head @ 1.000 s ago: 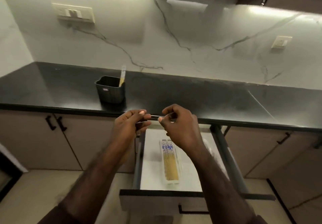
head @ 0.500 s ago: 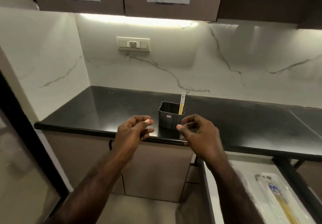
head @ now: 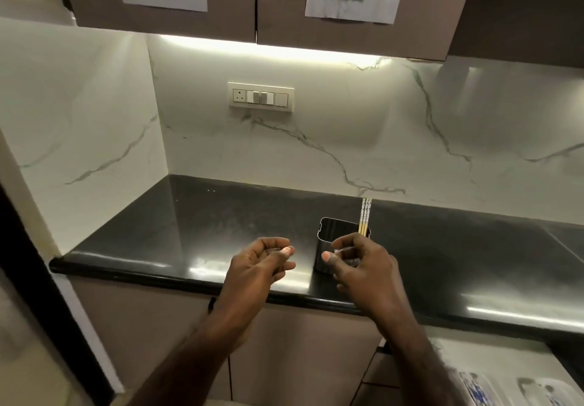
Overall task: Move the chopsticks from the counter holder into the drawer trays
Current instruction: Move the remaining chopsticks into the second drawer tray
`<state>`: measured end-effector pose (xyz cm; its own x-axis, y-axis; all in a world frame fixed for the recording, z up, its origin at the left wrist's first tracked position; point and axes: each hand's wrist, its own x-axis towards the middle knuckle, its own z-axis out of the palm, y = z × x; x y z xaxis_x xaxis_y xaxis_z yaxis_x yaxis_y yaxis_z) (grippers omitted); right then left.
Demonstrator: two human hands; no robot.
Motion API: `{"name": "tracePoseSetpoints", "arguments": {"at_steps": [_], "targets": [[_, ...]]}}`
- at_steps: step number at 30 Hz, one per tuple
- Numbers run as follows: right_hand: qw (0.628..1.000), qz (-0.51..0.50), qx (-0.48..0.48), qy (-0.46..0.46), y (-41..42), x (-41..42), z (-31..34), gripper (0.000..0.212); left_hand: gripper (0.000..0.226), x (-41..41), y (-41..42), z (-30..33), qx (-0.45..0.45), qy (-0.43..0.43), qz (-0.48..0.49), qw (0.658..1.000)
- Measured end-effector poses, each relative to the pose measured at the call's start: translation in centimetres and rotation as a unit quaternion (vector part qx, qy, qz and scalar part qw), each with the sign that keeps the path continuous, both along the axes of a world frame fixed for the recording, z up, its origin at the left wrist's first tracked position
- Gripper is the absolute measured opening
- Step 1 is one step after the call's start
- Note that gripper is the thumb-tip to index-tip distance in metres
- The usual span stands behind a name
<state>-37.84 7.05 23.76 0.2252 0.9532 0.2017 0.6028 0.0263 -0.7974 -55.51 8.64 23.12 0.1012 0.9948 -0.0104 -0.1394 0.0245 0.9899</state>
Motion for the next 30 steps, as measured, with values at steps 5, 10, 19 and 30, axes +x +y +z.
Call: {"name": "tracePoseSetpoints", "arguments": {"at_steps": [5, 10, 19, 30], "targets": [[1.000, -0.020, -0.012, 0.005, 6.4, 2.0, -1.4, 0.019, 0.014, 2.4, 6.9, -0.9, -0.004, 0.009, -0.020, 1.000], [0.998, -0.062, -0.018, 0.011, 12.8, 6.0, -2.0, 0.019, 0.014, 6.3, 14.5, -1.0, -0.021, 0.012, -0.047, 0.999], [0.988, -0.149, -0.035, -0.010, 19.5, 10.7, -2.9, 0.019, 0.014, 12.4, 24.4, -2.6, -0.040, 0.009, -0.138, 0.990], [0.958, -0.278, -0.067, -0.003, 23.2, 12.1, -4.2, 0.019, 0.029, 18.7, 33.8, -5.4, -0.005, 0.113, -0.270, 0.956]]}}
